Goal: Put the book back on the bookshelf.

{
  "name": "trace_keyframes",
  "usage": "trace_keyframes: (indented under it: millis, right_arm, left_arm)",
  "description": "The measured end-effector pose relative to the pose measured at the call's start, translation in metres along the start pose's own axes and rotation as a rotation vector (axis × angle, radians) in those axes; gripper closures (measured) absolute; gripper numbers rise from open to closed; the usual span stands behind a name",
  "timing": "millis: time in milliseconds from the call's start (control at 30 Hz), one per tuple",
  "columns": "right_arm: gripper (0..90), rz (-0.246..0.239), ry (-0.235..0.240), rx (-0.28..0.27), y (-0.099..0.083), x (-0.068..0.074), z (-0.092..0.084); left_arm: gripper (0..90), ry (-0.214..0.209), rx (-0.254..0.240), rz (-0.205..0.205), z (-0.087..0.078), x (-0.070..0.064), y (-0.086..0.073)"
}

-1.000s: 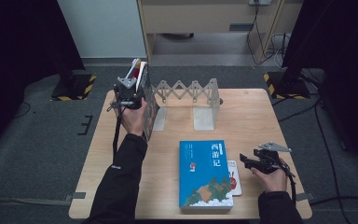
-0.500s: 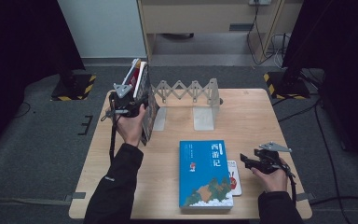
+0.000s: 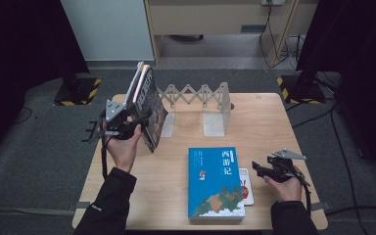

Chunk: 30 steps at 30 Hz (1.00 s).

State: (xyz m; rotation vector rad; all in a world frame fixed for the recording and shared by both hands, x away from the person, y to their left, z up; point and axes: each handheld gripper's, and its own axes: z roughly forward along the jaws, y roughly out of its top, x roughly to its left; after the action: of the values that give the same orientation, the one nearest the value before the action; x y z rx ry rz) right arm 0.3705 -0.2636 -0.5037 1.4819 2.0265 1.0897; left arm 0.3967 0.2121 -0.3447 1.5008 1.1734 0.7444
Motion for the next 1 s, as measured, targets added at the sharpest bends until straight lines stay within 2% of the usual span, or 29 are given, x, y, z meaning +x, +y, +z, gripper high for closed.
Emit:
trace_keyframes:
  millis: [67, 200, 333, 533, 633, 767, 1000]
  right_arm:
    - [29.9, 0.001, -0.001, 0.001, 0.0, 0.0, 0.0]
    - [29.6, 0.0, -0.002, -0.001, 0.0, 0.0, 0.0]
    - [28.7, 0.004, -0.002, -0.007, 0.0, 0.0, -0.001]
    - [28.4, 0.001, 0.0, -0.007, 0.0, 0.001, -0.001]
    - [28.2, -0.001, 0.004, -0.009, 0.0, 0.002, -0.001]
    - [27.8, -0.004, 0.013, -0.013, 0.0, 0.005, -0.002]
    - [27.0, 0.0, 0.027, -0.019, 0.001, 0.008, -0.002]
  left_arm:
    - [36.8, -0.022, 0.0, 0.008, -0.006, 0.0, -0.005]
    - [35.3, -0.037, 0.011, 0.02, -0.014, 0.0, -0.013]
    - [34.3, -0.069, 0.053, 0.03, -0.02, -0.002, -0.029]
    - [33.2, -0.112, 0.103, -0.001, -0.024, 0.0, -0.051]
    - [32.5, -0.122, 0.146, -0.002, -0.021, 0.0, -0.063]
    - [31.4, -0.139, 0.163, -0.014, -0.018, -0.003, -0.071]
    - [30.0, -0.18, 0.215, 0.01, -0.011, -0.013, -0.092]
